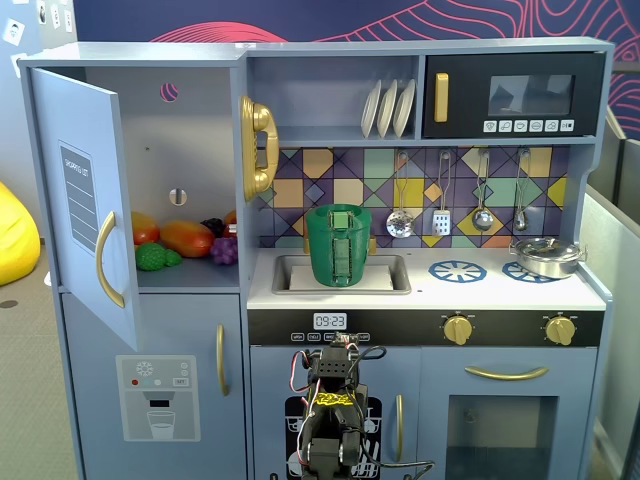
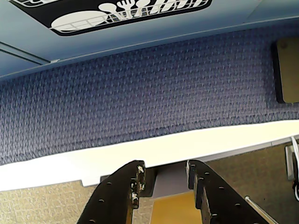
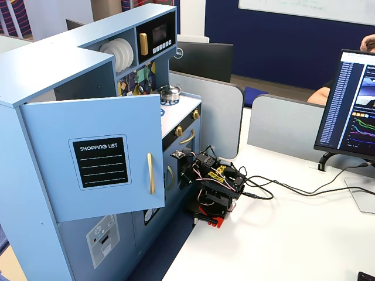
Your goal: Take off the lid from the green recipient and place it on the counter
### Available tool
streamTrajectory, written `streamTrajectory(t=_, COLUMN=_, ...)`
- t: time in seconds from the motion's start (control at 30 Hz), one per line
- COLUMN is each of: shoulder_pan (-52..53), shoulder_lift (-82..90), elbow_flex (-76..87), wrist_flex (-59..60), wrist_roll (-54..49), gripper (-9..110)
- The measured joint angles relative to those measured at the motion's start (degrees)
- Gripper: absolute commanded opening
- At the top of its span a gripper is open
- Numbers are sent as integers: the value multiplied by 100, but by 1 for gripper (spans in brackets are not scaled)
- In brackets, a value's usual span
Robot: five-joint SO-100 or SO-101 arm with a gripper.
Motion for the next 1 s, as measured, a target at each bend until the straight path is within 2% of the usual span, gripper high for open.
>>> streamTrajectory(t=0.43, shoulder_pan=352, shoulder_lift=0, elbow_flex=0, wrist_flex=0, wrist_roll=-44, gripper=1)
streamTrajectory(t=0.57, shoulder_pan=352, shoulder_lift=-62, elbow_flex=-18, wrist_flex=-255, wrist_roll=308, gripper=4)
streamTrajectory(t=0.7, shoulder_pan=352, shoulder_lift=-422, elbow_flex=-765, wrist_flex=-1187, wrist_roll=97, gripper=12)
streamTrajectory(t=0.87, shoulder_pan=396, shoulder_lift=-1389, elbow_flex=-2707, wrist_flex=-2514, wrist_roll=-105, gripper=30)
streamTrajectory(t=1.0, shoulder_pan=457, shoulder_lift=-2180, elbow_flex=-4192, wrist_flex=-3744, wrist_roll=-264, gripper=37)
